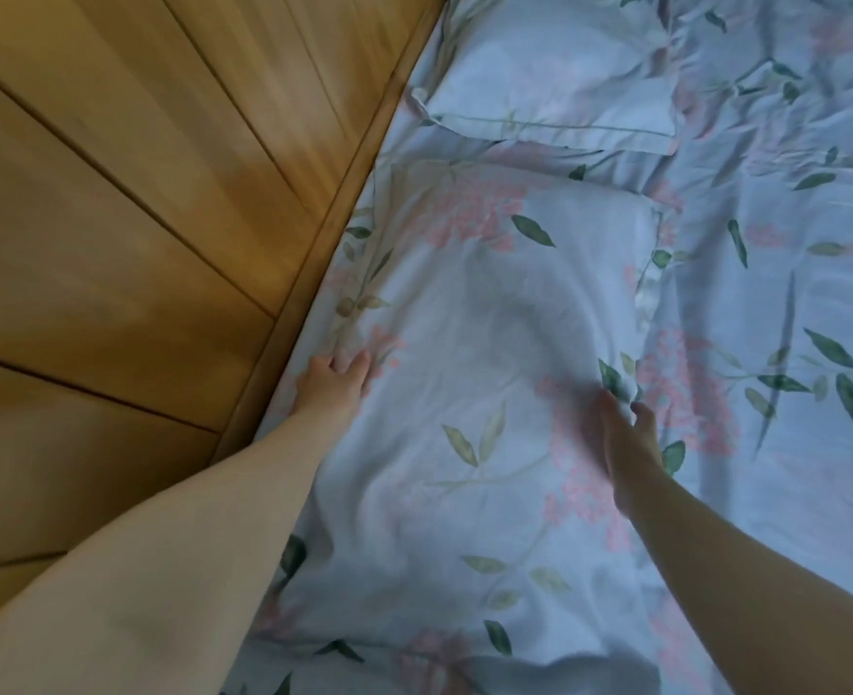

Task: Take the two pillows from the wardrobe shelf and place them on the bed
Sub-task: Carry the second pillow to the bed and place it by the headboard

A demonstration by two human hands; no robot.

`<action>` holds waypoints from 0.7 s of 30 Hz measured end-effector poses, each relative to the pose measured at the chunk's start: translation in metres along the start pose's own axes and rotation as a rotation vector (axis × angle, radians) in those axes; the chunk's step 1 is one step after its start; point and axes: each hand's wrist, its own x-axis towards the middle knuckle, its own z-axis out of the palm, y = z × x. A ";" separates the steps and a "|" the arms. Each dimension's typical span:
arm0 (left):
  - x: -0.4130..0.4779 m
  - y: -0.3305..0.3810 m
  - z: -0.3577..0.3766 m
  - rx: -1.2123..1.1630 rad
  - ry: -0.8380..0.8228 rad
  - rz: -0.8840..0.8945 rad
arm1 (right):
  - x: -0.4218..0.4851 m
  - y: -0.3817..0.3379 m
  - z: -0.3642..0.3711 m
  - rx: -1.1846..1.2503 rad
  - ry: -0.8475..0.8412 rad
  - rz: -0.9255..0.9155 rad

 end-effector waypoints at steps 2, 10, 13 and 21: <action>0.014 0.011 0.004 -0.206 -0.039 -0.057 | 0.017 -0.021 0.012 0.118 -0.051 -0.017; 0.059 0.027 -0.004 -0.310 -0.310 -0.275 | 0.051 -0.041 0.046 0.323 -0.251 0.008; 0.054 0.048 -0.011 -0.399 -0.272 -0.052 | 0.043 -0.053 0.049 0.386 -0.199 -0.120; 0.052 0.054 -0.032 -0.434 -0.006 0.177 | 0.035 -0.067 0.059 0.471 -0.241 -0.183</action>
